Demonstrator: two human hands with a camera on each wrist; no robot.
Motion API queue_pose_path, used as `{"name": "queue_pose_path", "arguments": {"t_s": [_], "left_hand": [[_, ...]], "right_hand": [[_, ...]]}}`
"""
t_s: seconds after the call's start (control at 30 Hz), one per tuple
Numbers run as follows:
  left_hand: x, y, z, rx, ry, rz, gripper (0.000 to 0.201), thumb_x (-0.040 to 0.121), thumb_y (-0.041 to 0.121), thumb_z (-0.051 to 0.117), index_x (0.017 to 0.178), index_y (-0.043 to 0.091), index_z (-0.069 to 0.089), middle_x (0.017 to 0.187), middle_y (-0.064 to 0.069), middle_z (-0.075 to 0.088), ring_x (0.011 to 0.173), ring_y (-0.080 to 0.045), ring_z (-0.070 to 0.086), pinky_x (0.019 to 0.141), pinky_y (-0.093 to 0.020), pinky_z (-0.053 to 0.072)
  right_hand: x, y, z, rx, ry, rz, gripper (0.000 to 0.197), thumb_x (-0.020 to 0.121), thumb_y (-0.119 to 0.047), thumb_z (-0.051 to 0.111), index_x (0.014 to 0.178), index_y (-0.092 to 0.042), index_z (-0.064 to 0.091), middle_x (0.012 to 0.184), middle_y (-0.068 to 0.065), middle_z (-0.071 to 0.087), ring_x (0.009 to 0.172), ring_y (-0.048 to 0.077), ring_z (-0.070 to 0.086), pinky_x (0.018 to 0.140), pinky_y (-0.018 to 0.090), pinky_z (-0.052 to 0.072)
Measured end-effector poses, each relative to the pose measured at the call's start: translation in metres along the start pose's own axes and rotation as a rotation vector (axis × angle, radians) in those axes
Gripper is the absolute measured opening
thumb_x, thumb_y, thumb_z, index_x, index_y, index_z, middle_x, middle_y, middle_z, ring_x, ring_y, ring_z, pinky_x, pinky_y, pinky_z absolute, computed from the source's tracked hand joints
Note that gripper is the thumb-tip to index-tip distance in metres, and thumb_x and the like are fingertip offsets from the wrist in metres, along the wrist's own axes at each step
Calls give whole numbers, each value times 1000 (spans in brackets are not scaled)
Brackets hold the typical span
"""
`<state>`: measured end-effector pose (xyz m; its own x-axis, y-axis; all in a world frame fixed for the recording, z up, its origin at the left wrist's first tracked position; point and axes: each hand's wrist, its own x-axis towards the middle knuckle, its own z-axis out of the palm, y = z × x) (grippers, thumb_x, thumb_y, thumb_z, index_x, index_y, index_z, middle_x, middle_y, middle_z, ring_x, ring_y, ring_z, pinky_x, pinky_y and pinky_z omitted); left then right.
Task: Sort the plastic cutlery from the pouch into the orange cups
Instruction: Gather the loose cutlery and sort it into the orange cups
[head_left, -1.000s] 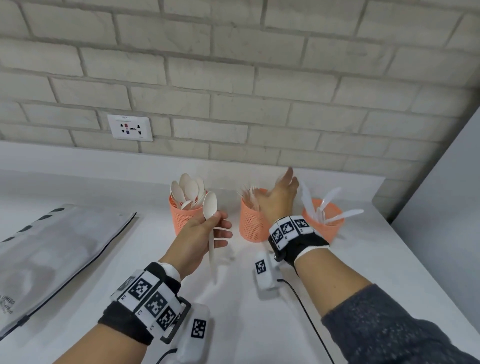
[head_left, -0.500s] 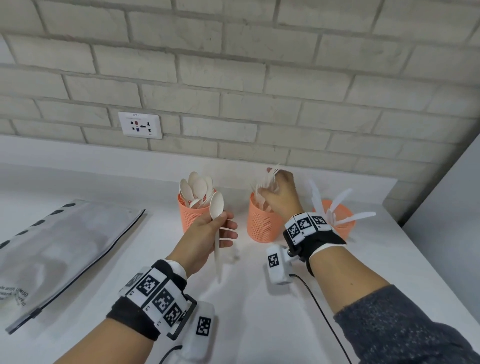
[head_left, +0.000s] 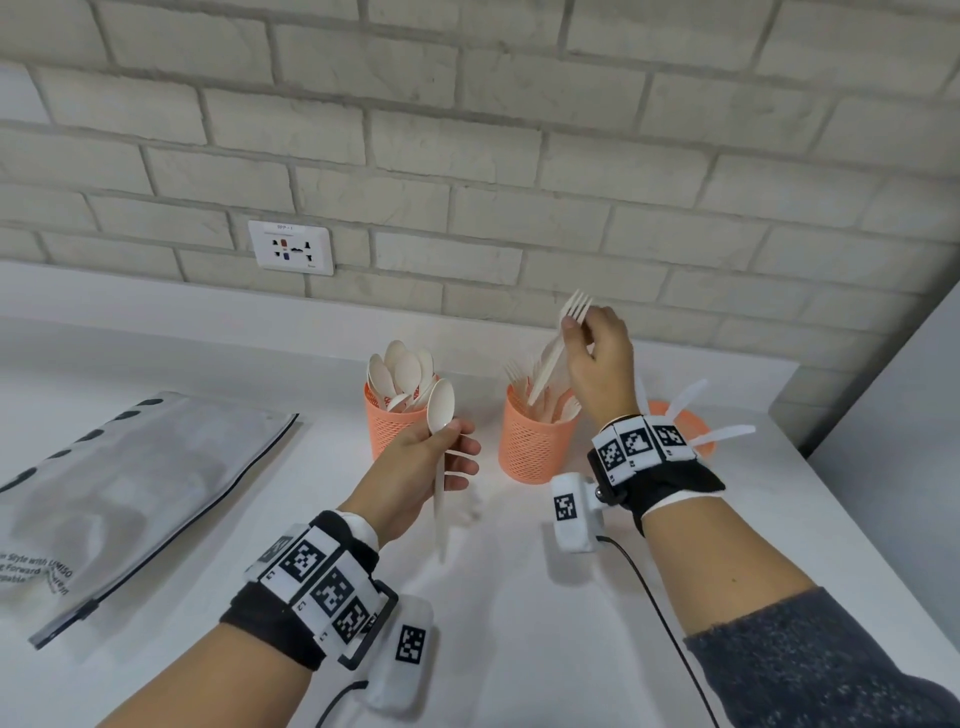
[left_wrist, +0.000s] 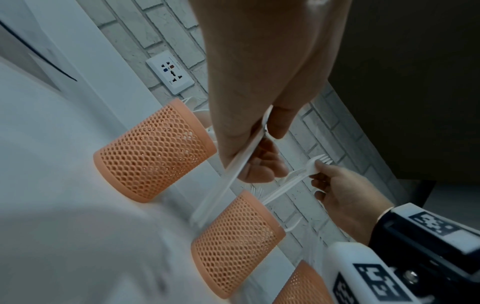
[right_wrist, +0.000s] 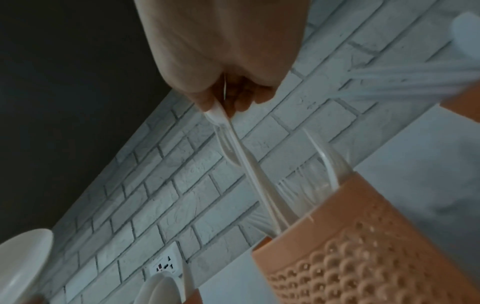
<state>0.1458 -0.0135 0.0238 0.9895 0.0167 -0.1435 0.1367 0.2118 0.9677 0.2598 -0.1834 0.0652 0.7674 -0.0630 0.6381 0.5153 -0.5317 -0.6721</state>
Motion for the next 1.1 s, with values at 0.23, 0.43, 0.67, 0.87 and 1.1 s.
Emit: {"name": "queue_pose_path", "arguments": {"t_s": [0.23, 0.43, 0.67, 0.87, 1.1], "left_hand": [[2, -2, 0, -1, -8, 1, 18, 99, 19, 42, 100, 10, 58, 80, -5, 61, 64, -16, 59, 63, -27, 48], [3, -1, 1, -8, -14, 2, 17, 99, 19, 43, 98, 11, 57, 80, -5, 61, 64, -16, 59, 63, -27, 48], [5, 2, -2, -27, -16, -30, 15, 98, 12, 43, 97, 7, 58, 76, -6, 60, 56, -12, 53, 55, -22, 43], [8, 14, -2, 11, -113, 20, 18, 99, 10, 40, 101, 6, 58, 76, -7, 58, 55, -11, 50, 54, -21, 40], [24, 23, -47, 558, 376, 385, 60, 73, 28, 78, 124, 13, 51, 112, 0, 50, 100, -14, 50, 82, -20, 43]], "right_hand": [[-7, -1, -4, -117, -181, 38, 19, 97, -18, 38, 105, 0, 42, 87, 19, 64, 80, 37, 61, 70, 44, 49], [-8, 8, 1, -276, -304, 164, 8, 92, -10, 46, 90, -2, 48, 83, 15, 56, 77, 27, 51, 64, 29, 36], [-18, 6, 10, -458, -319, -6, 39, 89, -13, 54, 127, -3, 52, 121, 20, 53, 113, 34, 44, 98, 41, 38], [-35, -53, 28, 120, -707, 15, 17, 88, -18, 61, 104, -19, 64, 81, -2, 60, 68, 16, 55, 65, 27, 46], [-18, -61, 44, 332, -268, 3, 15, 91, -6, 50, 95, -18, 58, 66, -8, 56, 47, 5, 52, 50, 24, 46]]}}
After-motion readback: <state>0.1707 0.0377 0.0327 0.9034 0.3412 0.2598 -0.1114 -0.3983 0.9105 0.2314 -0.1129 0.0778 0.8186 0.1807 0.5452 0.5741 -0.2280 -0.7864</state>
